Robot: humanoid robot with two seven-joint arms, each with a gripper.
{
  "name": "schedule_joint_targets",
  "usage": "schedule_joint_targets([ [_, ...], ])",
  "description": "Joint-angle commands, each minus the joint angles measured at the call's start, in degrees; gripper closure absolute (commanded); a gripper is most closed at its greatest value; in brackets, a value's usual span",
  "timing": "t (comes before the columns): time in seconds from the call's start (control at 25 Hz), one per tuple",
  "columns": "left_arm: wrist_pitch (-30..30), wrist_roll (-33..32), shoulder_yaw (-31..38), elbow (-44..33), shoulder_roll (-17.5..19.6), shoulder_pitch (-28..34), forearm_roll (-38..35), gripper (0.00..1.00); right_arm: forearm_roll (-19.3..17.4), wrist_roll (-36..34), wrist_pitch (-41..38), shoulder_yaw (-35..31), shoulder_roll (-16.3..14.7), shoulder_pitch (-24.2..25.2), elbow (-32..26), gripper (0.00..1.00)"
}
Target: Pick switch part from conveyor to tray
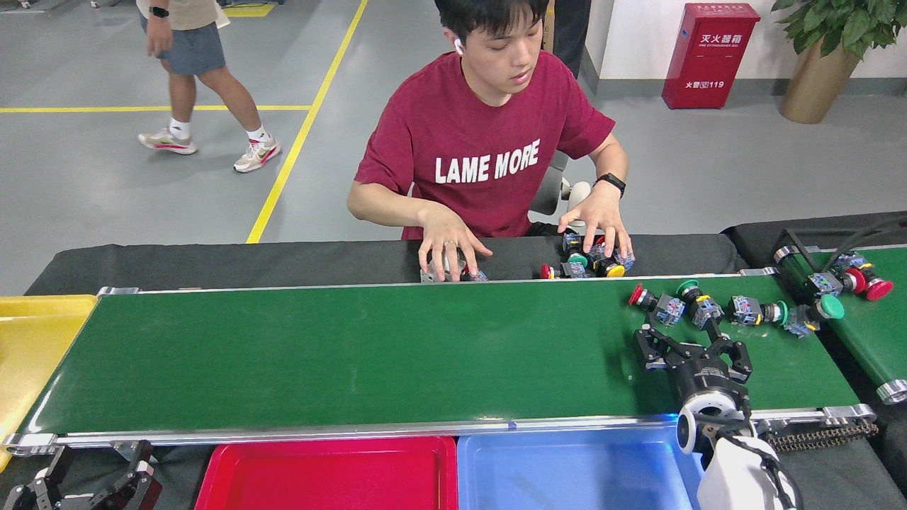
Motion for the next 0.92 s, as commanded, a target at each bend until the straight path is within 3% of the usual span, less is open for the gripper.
schedule_joint_targets([
  [0.0,0.1,0.43,0.37,-0.47,0.45,-0.77,0.09,0.0,-0.23,-0.66,0.99,1.48,0.52,-3.1,3.1,0.01],
  [0.16,0.1,0.43,0.29,-0.39,0.45,-1.3,-0.08,0.0,-0.49,-0.66,1.17,4.12,1.58,-7.5,10.4,0.01],
  [0.36,0.1,0.43,-0.07,-0.3,0.53,-1.92,-0.17,0.0,-0.41,-0.58,1.17,6.05,2.81,-9.96,13.74,0.03],
  [0.4,0.1,0.43,-0.07,-0.3,0.53,-2.09,-0.17,0.0,-0.49,-0.31,1.08,6.93,2.9,-10.05,13.92,0.07],
  [0.56,0.1,0.43,-0.07,0.14,0.53,-2.18,-0.17,0.0,-0.67,0.04,-0.76,10.44,2.37,-10.13,14.53,0.4],
  [0.68,0.1,0.43,0.11,0.23,0.53,-2.18,-0.17,0.0,-2.78,0.22,-4.63,10.97,2.28,-10.05,14.45,0.86],
  [0.88,0.1,0.43,0.11,0.32,0.45,-2.18,-0.17,0.0,-3.48,0.39,-6.74,11.06,2.19,-10.22,12.34,0.91],
])
